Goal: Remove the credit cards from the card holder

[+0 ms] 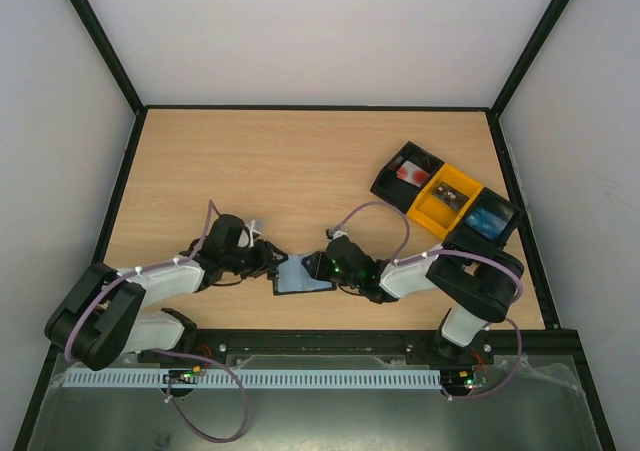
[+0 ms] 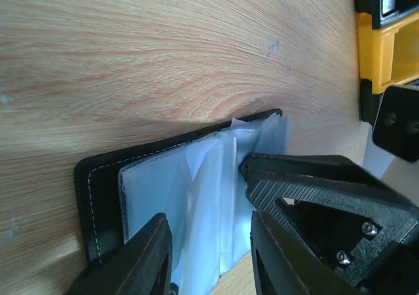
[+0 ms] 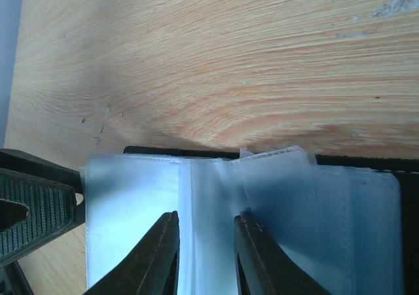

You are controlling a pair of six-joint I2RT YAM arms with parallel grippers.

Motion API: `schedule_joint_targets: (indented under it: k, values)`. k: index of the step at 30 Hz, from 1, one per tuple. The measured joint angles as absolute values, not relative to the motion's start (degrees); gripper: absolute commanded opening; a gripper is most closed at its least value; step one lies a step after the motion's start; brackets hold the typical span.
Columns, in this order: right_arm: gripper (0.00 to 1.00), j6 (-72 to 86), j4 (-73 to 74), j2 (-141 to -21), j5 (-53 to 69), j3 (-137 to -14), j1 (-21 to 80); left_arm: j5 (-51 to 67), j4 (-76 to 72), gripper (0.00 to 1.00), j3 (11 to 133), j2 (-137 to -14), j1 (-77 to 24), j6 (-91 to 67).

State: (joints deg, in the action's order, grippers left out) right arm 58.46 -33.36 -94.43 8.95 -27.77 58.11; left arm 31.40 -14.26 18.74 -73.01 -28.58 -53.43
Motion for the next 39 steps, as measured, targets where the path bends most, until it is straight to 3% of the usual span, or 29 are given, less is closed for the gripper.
schedule_joint_targets:
  k: [9, 39]
  values:
    - [0.25, 58.52, -34.35, -95.02, 9.13, -27.77, 58.11, 33.58, -17.39, 0.03, 18.35, -73.01, -28.62, -55.53]
    - [0.24, 65.65, -46.87, -94.54, 7.99, -20.01, 58.15, 36.01, -31.09, 0.03, 24.47, -86.26, -34.59, -65.10]
